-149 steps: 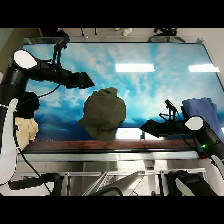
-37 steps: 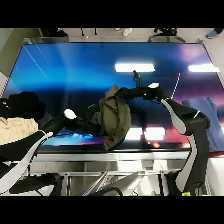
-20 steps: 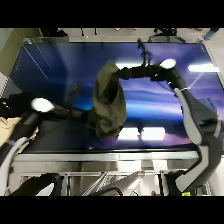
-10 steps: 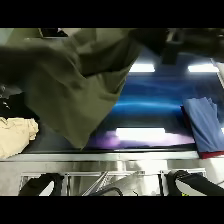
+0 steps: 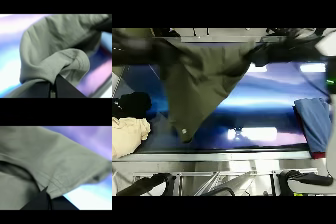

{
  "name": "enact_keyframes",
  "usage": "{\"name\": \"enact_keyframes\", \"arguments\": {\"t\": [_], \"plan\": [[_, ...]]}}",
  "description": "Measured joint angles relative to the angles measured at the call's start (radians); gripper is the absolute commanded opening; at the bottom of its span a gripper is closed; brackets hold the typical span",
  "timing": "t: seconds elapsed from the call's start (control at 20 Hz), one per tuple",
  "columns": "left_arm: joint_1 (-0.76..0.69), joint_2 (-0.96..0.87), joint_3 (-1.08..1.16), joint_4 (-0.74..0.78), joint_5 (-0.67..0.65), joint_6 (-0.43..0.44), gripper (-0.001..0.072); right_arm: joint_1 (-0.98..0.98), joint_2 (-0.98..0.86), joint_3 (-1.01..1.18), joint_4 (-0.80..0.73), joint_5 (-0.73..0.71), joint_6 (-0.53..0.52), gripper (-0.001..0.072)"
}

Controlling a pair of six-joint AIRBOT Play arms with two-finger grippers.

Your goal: Fold the shirts.

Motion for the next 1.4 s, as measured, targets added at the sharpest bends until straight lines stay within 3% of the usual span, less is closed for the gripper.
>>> {"name": "enact_keyframes", "arguments": {"t": [0.05, 0.1, 0.15, 0.45, 0.75, 1.05, 1.4], "plan": [[-0.021, -0.048, -0.043, 0.004, 0.014, 0.018, 0.0115, 0.000, -0.059, -0.010, -0.004, 0.019, 0.015, 0.0022], [-0.035, -0.092, -0.077, 0.010, 0.024, 0.031, 0.0626, 0.000, -0.120, -0.023, -0.005, 0.036, 0.027, 0.0022], [-0.041, -0.137, -0.106, 0.011, 0.037, 0.040, 0.0674, 0.000, -0.177, -0.033, -0.010, 0.047, 0.039, 0.0022], [0.048, -0.336, -0.146, 0.031, -0.049, 0.021, 0.0672, -0.008, -0.422, -0.056, -0.037, 0.053, 0.064, 0.0022], [0.151, -0.317, -0.335, 0.029, -0.101, 0.003, 0.0672, -0.084, -0.461, -0.058, -0.053, 0.033, 0.072, 0.0022], [0.172, -0.347, -0.541, -0.030, 0.063, 0.039, 0.0671, -0.125, -0.465, -0.058, -0.058, 0.085, 0.079, 0.0022], [0.163, -0.460, -0.441, -0.092, 0.113, 0.079, 0.0670, -0.131, -0.465, -0.058, -0.059, 0.100, 0.078, 0.0022]]}}
